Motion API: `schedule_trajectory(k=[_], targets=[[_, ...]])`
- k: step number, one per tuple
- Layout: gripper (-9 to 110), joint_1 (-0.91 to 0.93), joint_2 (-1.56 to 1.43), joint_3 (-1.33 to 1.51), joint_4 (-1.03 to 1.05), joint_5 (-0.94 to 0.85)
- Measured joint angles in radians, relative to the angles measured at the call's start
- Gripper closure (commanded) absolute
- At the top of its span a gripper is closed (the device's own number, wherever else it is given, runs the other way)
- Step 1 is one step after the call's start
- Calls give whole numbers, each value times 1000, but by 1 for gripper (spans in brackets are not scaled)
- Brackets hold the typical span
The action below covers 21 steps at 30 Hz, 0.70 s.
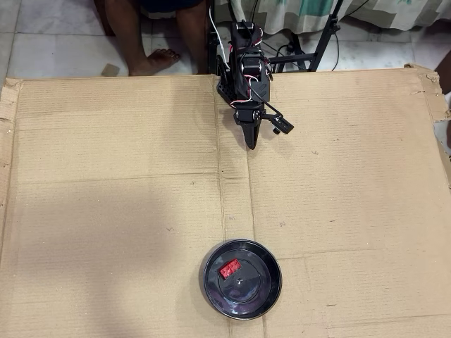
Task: Grasp a lego block and put it in the bin.
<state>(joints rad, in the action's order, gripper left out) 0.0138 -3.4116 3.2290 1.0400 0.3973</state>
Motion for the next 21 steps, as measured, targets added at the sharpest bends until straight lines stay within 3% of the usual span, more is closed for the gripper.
schedule_trajectory(k=[17,21], targets=[[101,0,0,0,-6,-2],[101,0,0,0,-20,-86]])
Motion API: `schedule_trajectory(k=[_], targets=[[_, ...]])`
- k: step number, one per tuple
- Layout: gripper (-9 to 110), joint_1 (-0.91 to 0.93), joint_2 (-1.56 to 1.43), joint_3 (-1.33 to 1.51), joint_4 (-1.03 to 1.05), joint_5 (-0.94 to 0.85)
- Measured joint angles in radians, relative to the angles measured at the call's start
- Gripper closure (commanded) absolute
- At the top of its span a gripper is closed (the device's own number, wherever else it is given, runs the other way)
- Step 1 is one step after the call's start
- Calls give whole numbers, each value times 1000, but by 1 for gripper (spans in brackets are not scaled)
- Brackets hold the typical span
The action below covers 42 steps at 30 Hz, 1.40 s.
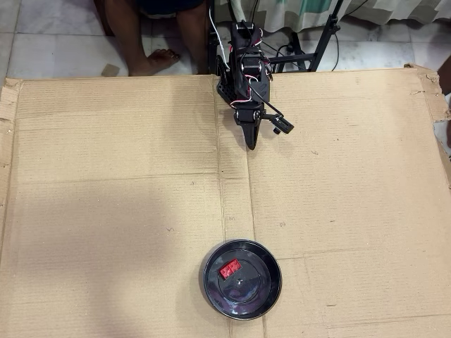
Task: Grasp a lego block and put it in the bin.
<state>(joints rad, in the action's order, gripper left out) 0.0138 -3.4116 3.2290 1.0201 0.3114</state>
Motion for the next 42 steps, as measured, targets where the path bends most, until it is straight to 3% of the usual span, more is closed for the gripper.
schedule_trajectory(k=[8,42], targets=[[101,0,-2,0,-29,-374],[101,0,-2,0,-35,-408]])
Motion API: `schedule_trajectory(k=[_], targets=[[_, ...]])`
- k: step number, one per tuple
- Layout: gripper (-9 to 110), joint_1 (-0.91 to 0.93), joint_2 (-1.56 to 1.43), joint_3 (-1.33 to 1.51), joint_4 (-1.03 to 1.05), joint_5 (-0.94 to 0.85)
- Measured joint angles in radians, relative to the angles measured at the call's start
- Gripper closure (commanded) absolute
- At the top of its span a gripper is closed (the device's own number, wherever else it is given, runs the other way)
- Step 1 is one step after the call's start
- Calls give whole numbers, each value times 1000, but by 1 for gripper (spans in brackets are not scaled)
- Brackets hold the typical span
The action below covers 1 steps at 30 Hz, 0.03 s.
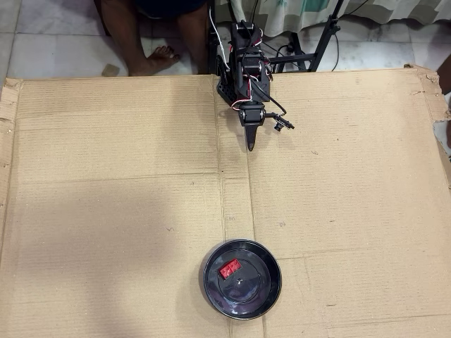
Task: Grasp a lego block and put it in the bin.
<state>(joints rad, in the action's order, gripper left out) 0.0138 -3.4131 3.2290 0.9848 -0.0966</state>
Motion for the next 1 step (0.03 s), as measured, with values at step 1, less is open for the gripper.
schedule_trajectory(k=[1], targets=[[101,0,0,0,0,0]])
